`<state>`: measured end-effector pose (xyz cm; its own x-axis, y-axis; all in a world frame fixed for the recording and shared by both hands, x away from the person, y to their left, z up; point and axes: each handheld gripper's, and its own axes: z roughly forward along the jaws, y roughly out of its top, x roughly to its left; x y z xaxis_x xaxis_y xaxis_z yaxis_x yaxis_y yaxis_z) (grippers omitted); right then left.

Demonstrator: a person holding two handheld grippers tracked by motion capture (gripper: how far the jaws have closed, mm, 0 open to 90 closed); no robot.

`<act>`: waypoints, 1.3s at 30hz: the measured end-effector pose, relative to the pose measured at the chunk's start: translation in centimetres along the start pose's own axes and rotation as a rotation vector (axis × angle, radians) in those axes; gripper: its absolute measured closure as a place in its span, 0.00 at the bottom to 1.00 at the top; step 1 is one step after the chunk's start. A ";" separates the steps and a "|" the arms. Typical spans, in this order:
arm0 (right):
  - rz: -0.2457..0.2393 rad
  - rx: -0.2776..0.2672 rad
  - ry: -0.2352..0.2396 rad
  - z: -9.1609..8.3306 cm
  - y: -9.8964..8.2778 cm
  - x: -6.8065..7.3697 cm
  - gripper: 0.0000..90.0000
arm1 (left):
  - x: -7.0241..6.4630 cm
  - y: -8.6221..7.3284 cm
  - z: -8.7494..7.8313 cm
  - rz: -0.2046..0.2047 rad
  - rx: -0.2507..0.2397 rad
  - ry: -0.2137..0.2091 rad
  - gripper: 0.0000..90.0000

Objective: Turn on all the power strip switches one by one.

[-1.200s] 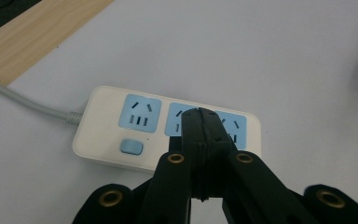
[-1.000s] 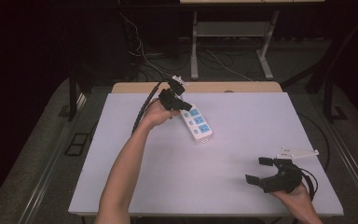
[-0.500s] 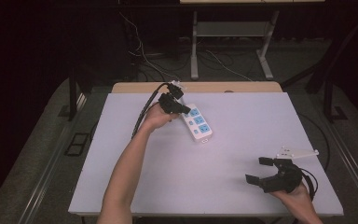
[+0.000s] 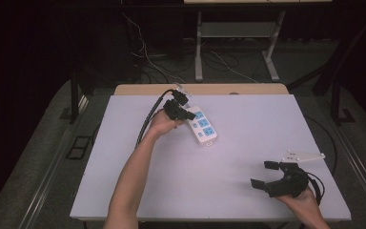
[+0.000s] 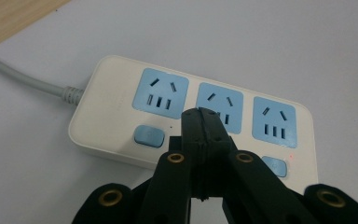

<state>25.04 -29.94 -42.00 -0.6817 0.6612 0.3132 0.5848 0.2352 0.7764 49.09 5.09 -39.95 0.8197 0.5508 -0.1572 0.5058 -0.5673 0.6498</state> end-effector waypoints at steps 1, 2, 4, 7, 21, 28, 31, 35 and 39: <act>-0.001 0.001 0.000 0.0 0.0 0.0 0.00 | -0.1 0.0 0.1 -0.002 0.001 -0.002 1.00; -0.002 0.001 0.000 0.0 0.0 0.0 0.00 | -0.1 -0.1 0.2 0.001 0.002 -0.004 1.00; -0.002 0.002 0.001 0.0 0.0 0.0 0.00 | -0.3 0.0 0.3 0.001 0.009 -0.005 1.00; -0.001 0.006 0.001 0.1 0.0 0.0 0.00 | -0.6 0.1 0.3 0.008 0.006 -0.009 1.00; -0.008 0.003 0.002 0.1 0.0 0.0 0.00 | -0.9 -0.8 1.3 -0.014 0.018 -0.037 1.00; -0.010 0.006 0.001 0.1 0.0 0.1 0.00 | -0.6 -0.8 1.3 -0.049 0.027 -0.052 1.00; -0.010 0.006 0.002 0.1 -0.1 0.1 0.00 | -0.4 -0.9 1.4 -0.059 0.021 -0.060 1.00; -0.011 0.007 0.002 0.2 0.0 0.1 0.00 | -0.5 -0.8 1.5 -0.063 0.032 -0.060 1.00; -0.014 0.006 0.004 0.1 0.0 0.2 0.00 | 0.0 -0.9 1.6 -0.094 0.029 -0.088 1.00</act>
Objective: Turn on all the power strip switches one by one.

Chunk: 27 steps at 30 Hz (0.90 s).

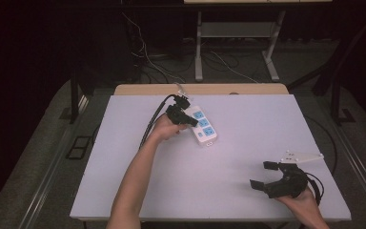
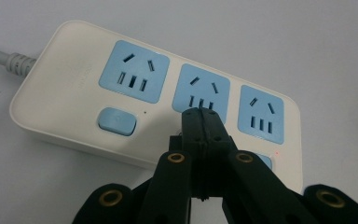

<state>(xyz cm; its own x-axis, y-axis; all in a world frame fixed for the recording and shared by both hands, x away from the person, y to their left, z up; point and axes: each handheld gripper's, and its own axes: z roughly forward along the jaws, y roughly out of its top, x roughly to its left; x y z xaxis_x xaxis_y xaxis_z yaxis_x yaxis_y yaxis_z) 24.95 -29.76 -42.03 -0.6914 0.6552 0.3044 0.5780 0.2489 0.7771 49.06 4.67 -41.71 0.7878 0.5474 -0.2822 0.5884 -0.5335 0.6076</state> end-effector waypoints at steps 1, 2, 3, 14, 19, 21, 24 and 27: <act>-0.003 -0.002 0.000 0.0 0.0 0.0 0.00 | 0.0 0.0 0.0 0.000 0.000 -0.001 1.00; -0.003 -0.004 0.000 0.0 0.0 0.0 0.00 | 0.0 0.0 0.0 0.001 -0.001 -0.001 1.00; -0.002 -0.004 0.001 0.0 0.0 0.0 0.00 | 0.0 -0.1 0.0 0.001 -0.001 -0.001 1.00; -0.005 -0.007 -0.002 -0.1 0.1 0.0 0.00 | -0.1 0.0 0.1 0.009 0.005 0.007 1.00; -0.002 -0.010 -0.005 -0.1 0.1 0.0 0.00 | -0.3 0.0 0.1 0.023 0.009 0.022 1.00; 0.000 -0.012 -0.006 -0.1 0.1 -0.1 0.00 | -0.6 0.1 0.1 0.039 0.017 0.041 1.00; 0.000 -0.013 -0.007 -0.2 0.1 -0.1 0.00 | -0.8 0.2 0.1 0.051 0.023 0.058 1.00; 0.001 -0.013 -0.008 -0.1 0.1 0.0 0.00 | -1.0 0.1 0.1 0.056 0.013 0.066 1.00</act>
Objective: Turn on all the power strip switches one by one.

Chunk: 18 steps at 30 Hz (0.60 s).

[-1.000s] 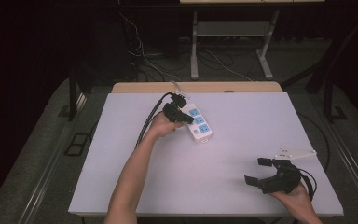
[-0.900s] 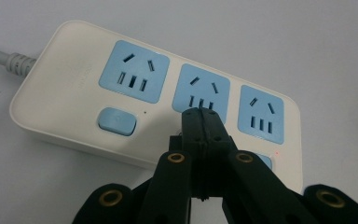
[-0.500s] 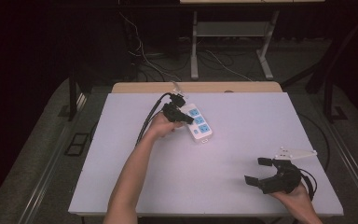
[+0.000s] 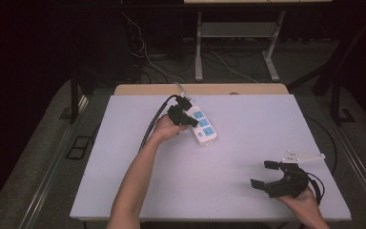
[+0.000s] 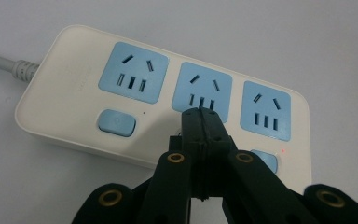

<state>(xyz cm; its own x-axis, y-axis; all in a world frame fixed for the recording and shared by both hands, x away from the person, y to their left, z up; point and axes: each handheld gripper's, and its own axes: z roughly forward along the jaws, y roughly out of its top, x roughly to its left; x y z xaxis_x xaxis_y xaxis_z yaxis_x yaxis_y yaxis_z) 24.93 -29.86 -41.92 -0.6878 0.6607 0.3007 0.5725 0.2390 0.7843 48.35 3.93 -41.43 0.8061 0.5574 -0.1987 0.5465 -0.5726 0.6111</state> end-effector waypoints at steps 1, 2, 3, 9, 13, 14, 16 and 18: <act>0.000 0.000 0.000 0.0 0.0 0.0 0.00 | 0.0 0.0 0.0 0.003 -0.003 -0.001 1.00; 0.000 0.000 0.001 0.0 0.0 0.0 0.00 | -0.1 0.0 0.0 0.009 -0.004 -0.001 0.99; 0.001 0.001 0.001 0.0 0.0 0.0 0.00 | -0.2 0.0 0.0 0.011 -0.006 0.000 0.99; 0.003 0.002 0.004 0.1 0.0 -0.1 0.00 | -0.3 0.3 -0.2 0.036 -0.005 0.012 0.99; 0.004 0.001 0.004 0.1 0.0 -0.1 0.00 | -0.1 0.6 -1.1 0.037 -0.021 0.014 0.99; 0.004 0.001 0.004 0.1 0.0 -0.1 0.00 | -0.1 0.7 -1.4 0.040 -0.021 0.014 0.99; 0.004 0.002 0.004 0.1 0.0 -0.1 0.00 | -0.1 0.9 -1.9 0.039 -0.030 0.020 0.99; 0.005 0.002 0.003 0.1 0.0 -0.1 0.00 | 0.1 1.1 -2.5 0.044 -0.034 0.025 0.99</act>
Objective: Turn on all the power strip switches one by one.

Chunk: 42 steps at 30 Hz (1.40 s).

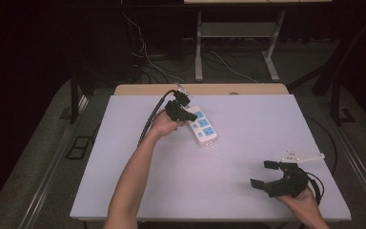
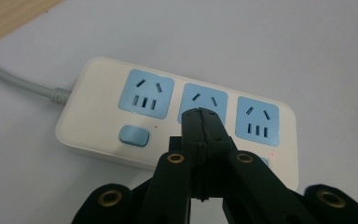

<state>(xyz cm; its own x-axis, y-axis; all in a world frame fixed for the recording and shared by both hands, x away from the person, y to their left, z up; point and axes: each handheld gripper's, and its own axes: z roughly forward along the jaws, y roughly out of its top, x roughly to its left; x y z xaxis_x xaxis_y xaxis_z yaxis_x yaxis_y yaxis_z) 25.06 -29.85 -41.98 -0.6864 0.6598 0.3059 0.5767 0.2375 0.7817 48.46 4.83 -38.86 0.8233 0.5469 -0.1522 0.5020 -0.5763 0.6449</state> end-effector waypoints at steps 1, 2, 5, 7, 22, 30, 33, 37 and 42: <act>-0.001 0.000 0.001 0.0 0.0 0.0 0.00 | 0.1 0.1 -0.2 -0.001 -0.002 0.003 0.99; -0.001 0.000 0.000 0.0 0.0 0.0 0.00 | 0.1 0.2 -0.5 -0.002 -0.007 0.006 0.99; 0.000 -0.005 0.000 0.0 0.0 0.0 0.00 | 0.4 0.4 -1.1 -0.004 -0.017 0.012 0.99; 0.001 -0.004 0.000 0.0 0.0 0.0 0.00 | 0.5 0.6 -1.3 -0.001 -0.016 0.020 0.99; 0.000 -0.005 0.003 -0.1 0.0 0.0 0.00 | 1.7 0.8 -0.8 -0.018 -0.008 0.039 0.99; 0.000 -0.003 0.003 -0.1 0.0 -0.1 0.00 | 2.5 0.4 -0.1 -0.032 -0.006 0.056 0.99; -0.001 -0.004 0.003 -0.1 0.0 -0.1 0.00 | 2.6 0.4 0.1 -0.038 -0.008 0.056 0.99; -0.001 -0.003 0.003 -0.1 0.0 -0.1 0.00 | 2.6 0.3 0.7 -0.038 0.009 0.050 0.99; -0.003 -0.004 0.003 -0.1 -0.1 0.0 0.00 | 2.5 0.2 1.3 -0.037 0.021 0.057 0.99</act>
<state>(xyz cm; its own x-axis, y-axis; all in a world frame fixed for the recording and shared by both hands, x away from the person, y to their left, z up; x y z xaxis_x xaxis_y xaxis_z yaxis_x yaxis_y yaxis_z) 25.00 -29.99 -41.97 -0.6897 0.6567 0.3049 0.5724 0.2366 0.7851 50.97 5.29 -40.09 0.7881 0.6011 -0.1327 0.5377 -0.5673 0.6237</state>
